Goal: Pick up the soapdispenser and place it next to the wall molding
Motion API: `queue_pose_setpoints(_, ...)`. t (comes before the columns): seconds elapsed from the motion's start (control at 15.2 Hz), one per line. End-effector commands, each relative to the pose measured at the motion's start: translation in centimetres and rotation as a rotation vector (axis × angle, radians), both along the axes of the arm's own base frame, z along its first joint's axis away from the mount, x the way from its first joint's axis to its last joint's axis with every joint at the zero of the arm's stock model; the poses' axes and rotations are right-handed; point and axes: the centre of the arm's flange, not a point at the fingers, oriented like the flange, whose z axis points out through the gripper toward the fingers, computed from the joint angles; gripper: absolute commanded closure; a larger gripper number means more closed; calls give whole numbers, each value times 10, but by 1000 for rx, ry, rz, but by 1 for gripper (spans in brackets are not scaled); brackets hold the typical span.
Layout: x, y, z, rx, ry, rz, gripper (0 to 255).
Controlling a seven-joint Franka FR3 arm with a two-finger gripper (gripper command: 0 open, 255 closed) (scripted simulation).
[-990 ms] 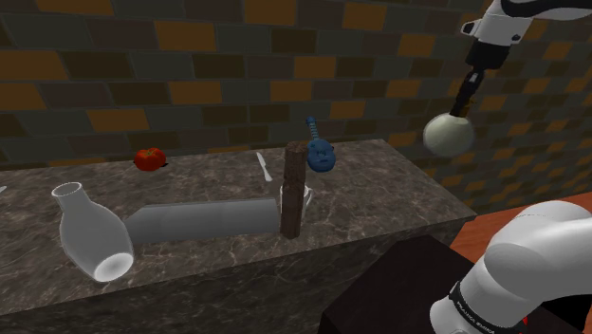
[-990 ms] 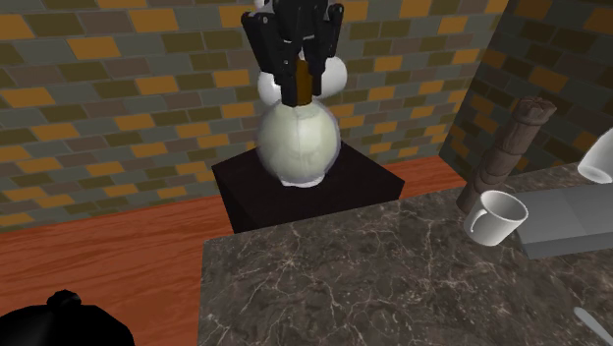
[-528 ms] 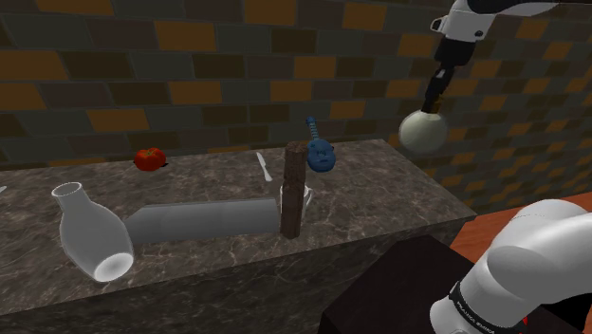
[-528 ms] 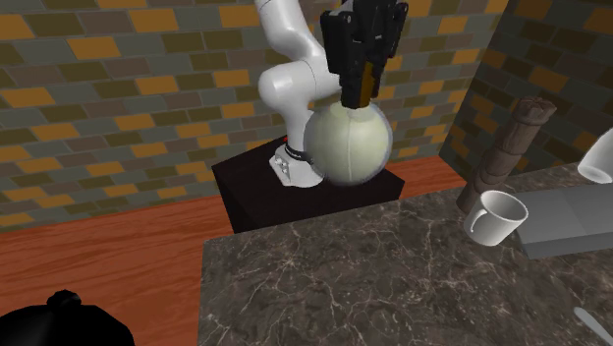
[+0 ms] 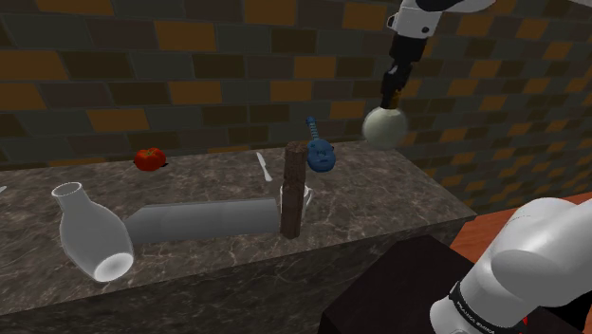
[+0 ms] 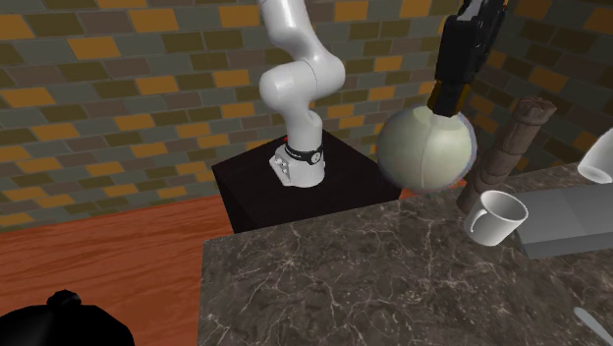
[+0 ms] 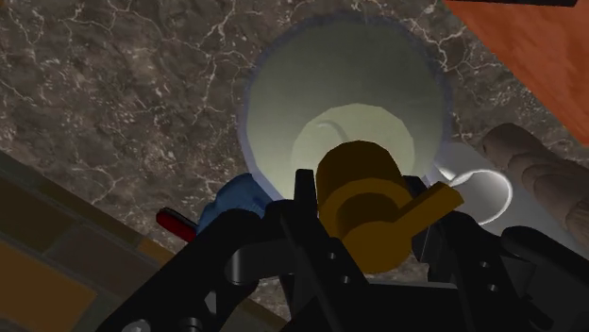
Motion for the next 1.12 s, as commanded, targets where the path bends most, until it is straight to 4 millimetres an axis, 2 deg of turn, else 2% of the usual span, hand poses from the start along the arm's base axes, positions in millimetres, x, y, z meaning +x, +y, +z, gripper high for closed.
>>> queue_pose_setpoints(0.0,21,15,3,1,-1,-1,255)
queue_pose_setpoints(1.06,178,157,3,1,-1,-1,255)
